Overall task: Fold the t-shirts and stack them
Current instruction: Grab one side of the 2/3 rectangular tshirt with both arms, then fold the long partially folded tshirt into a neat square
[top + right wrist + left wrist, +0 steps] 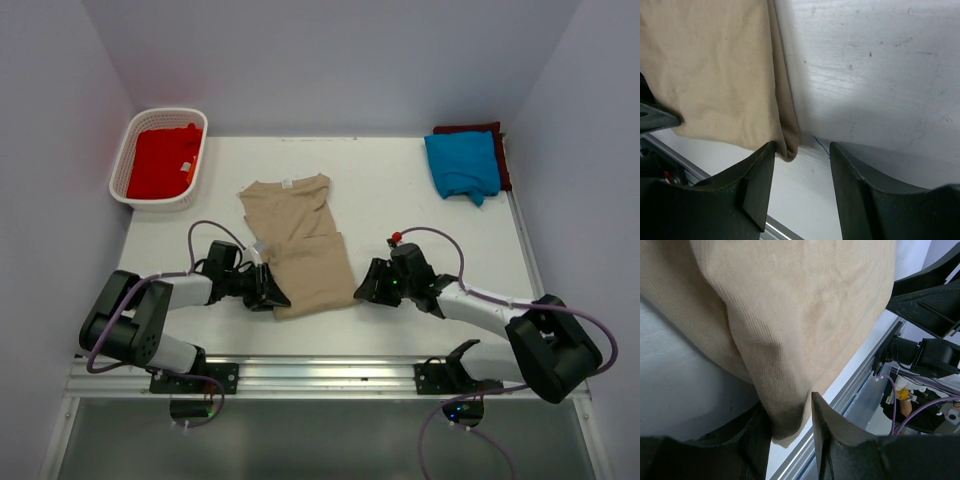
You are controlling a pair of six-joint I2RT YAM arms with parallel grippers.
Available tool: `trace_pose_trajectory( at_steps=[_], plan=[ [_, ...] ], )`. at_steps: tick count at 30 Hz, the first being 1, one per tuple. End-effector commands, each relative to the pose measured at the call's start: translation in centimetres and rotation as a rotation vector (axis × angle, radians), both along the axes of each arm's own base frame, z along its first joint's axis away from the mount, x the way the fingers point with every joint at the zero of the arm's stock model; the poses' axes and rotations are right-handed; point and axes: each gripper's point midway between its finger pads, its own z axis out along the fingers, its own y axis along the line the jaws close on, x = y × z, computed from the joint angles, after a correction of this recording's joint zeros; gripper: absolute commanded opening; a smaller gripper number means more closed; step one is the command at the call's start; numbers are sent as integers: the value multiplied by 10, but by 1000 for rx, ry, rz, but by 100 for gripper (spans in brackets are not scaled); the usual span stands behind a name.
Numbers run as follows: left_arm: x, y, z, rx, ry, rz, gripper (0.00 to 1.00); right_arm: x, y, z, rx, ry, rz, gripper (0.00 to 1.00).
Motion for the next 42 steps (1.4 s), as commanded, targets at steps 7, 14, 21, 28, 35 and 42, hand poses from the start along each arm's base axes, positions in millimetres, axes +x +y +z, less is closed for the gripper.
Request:
trace_pose_trajectory(
  at_steps=[7,14,21,28,35,42],
  plan=[
    [-9,19,-26,138,30,41,49,-8,12,-24,72,75,2,51],
    [-18,18,-25,116,47,30,23,-17,7,-20,70,84,3,17],
    [-24,13,-25,74,60,16,2,-27,10,-13,118,90,26,0],
    [-50,12,-10,39,78,-63,0,-50,13,28,198,29,72,0],
    [-48,2,44,-40,-55,-74,0,-77,7,67,245,-3,104,0],
    [-20,-4,119,-89,-240,-17,5,-72,13,106,307,-98,132,0]
  ],
)
